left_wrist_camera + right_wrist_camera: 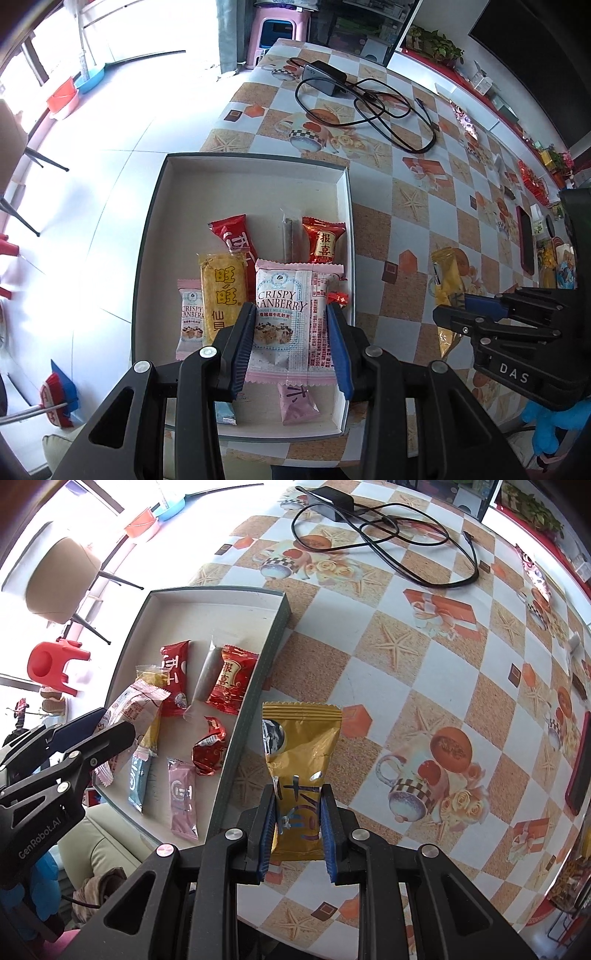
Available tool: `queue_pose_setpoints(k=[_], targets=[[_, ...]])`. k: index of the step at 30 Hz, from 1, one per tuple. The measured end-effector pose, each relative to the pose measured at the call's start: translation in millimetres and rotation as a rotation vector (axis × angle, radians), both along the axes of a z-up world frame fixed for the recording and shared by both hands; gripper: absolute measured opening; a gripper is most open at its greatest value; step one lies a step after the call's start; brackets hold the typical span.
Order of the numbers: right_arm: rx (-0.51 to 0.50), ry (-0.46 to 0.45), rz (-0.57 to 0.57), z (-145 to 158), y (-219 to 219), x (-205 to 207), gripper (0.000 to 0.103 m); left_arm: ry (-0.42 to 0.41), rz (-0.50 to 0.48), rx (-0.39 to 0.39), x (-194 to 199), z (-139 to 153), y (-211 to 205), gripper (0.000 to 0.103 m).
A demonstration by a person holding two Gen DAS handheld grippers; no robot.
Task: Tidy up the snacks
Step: 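Lower both held packets toward the snacks inside the tray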
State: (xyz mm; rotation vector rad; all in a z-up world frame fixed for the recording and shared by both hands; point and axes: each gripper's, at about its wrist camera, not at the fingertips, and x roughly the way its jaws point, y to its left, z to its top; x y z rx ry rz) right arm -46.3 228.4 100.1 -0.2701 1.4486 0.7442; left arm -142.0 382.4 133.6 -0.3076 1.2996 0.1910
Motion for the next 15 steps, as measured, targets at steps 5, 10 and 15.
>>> queue_pose_setpoints(k=[5, 10, 15], targets=[[0.004, -0.003, 0.013, 3, 6, -2, 0.024, 0.002, 0.011, 0.000, -2, -1, 6, 0.042], [0.008, -0.004, 0.022, 5, 13, -3, 0.024, 0.004, 0.021, 0.000, -4, -2, 10, 0.042], [0.017, -0.004, 0.032, 7, 19, -5, 0.024, 0.010, 0.029, 0.001, -6, -4, 14, 0.042]])
